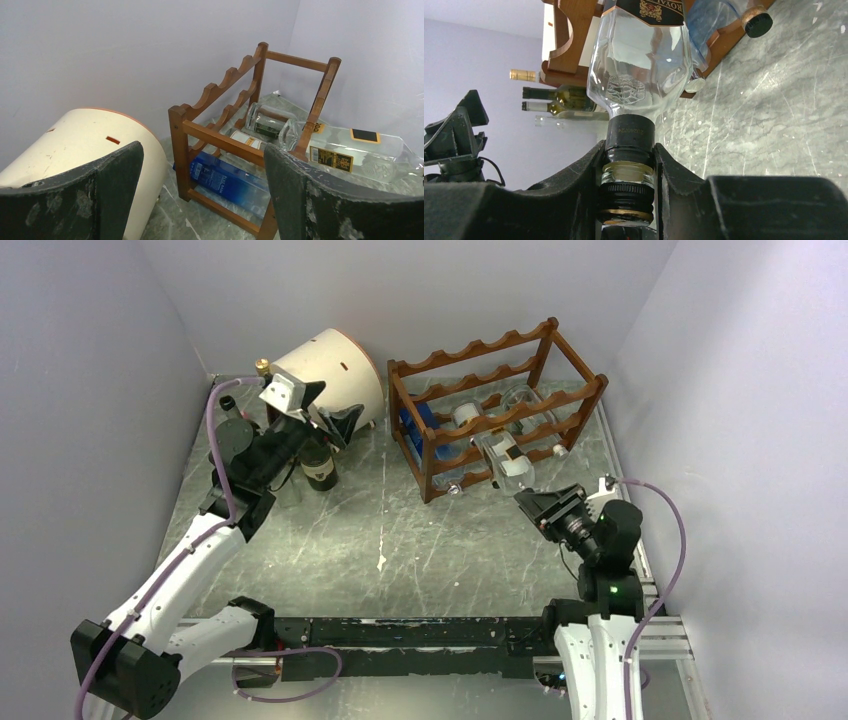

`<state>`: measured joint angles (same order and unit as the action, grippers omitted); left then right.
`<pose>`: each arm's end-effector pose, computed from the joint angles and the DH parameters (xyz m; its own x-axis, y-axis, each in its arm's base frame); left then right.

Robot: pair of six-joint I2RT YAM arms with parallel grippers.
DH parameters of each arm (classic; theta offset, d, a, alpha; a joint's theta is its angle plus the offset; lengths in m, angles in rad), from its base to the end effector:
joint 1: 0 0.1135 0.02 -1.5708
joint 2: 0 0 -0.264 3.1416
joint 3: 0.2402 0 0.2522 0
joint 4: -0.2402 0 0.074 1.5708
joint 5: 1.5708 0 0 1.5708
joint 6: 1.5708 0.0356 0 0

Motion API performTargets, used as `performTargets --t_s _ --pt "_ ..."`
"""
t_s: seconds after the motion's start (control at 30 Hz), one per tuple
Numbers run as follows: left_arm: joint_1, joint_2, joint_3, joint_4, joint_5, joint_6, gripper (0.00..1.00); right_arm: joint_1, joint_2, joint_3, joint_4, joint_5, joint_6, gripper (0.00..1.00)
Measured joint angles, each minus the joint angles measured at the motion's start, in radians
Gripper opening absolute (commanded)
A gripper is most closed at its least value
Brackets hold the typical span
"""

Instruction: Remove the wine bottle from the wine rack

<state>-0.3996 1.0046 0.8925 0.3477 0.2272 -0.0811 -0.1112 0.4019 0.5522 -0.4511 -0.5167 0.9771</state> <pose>0.2126 -0.0985 0.3939 0.1673 -0.1563 -0.9734 0.5963 0.8023 -0.0264 0.1118 0.0052 0.2817 -0.4734 0.7780 -0.4130 0.0357 0.4854 0.8735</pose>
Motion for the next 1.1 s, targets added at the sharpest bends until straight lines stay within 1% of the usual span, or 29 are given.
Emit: performTargets --t_s 0.2,0.67,0.9,1.1 --pt "-0.012 -0.002 0.0 0.0 -0.007 0.014 0.94 0.0 -0.03 0.044 -0.116 0.039 -0.018 0.0" --pt "-0.023 -0.002 0.0 0.0 -0.016 0.016 0.94 0.0 -0.038 0.161 -0.282 0.08 -0.083 0.0" --pt "-0.028 -0.002 0.0 0.0 -0.016 0.016 0.94 0.0 -0.038 0.227 -0.388 0.105 -0.134 0.0" --pt "-0.034 -0.002 0.0 0.0 -0.017 0.016 0.94 0.001 -0.037 0.241 -0.478 0.105 -0.199 0.0"
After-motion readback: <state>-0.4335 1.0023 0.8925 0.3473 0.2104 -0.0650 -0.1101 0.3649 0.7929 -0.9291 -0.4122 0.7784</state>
